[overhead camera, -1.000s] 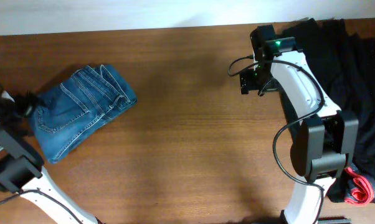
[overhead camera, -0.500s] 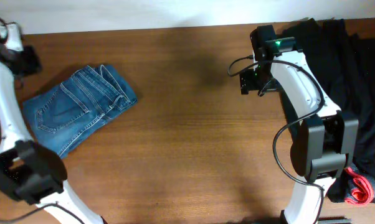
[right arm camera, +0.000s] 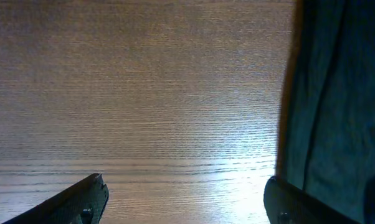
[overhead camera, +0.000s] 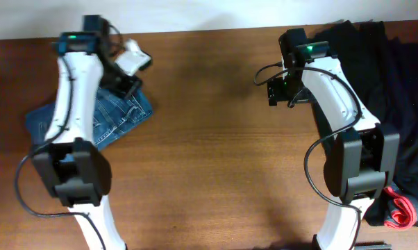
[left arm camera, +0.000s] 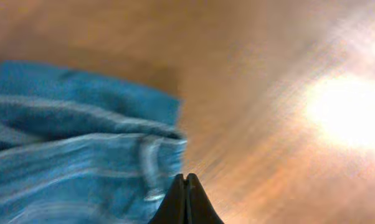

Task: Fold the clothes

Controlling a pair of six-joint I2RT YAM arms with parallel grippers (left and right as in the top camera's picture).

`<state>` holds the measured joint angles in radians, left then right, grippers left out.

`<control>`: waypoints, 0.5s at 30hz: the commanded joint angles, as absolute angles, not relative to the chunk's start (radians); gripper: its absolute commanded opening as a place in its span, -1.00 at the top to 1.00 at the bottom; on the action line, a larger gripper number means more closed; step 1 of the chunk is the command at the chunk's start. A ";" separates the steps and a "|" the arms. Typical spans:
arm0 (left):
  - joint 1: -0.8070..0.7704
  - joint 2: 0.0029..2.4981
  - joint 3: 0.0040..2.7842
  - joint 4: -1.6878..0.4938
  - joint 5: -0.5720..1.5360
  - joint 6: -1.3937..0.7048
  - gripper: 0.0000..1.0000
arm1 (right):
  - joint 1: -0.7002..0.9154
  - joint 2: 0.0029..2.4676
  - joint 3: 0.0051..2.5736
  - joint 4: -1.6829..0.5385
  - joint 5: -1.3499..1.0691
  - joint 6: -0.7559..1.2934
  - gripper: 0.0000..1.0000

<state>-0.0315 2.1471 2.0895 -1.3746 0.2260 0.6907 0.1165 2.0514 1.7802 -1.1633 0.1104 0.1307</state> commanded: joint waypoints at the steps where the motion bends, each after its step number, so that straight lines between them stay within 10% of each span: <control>1: -0.084 2.145 1.965 -1.356 0.237 0.761 0.99 | 0.110 2.035 1.778 -1.163 0.109 0.127 -0.71; 15: -0.086 2.145 1.618 -0.887 -0.026 0.620 0.95 | 0.110 2.035 1.778 -1.165 0.108 0.128 -0.71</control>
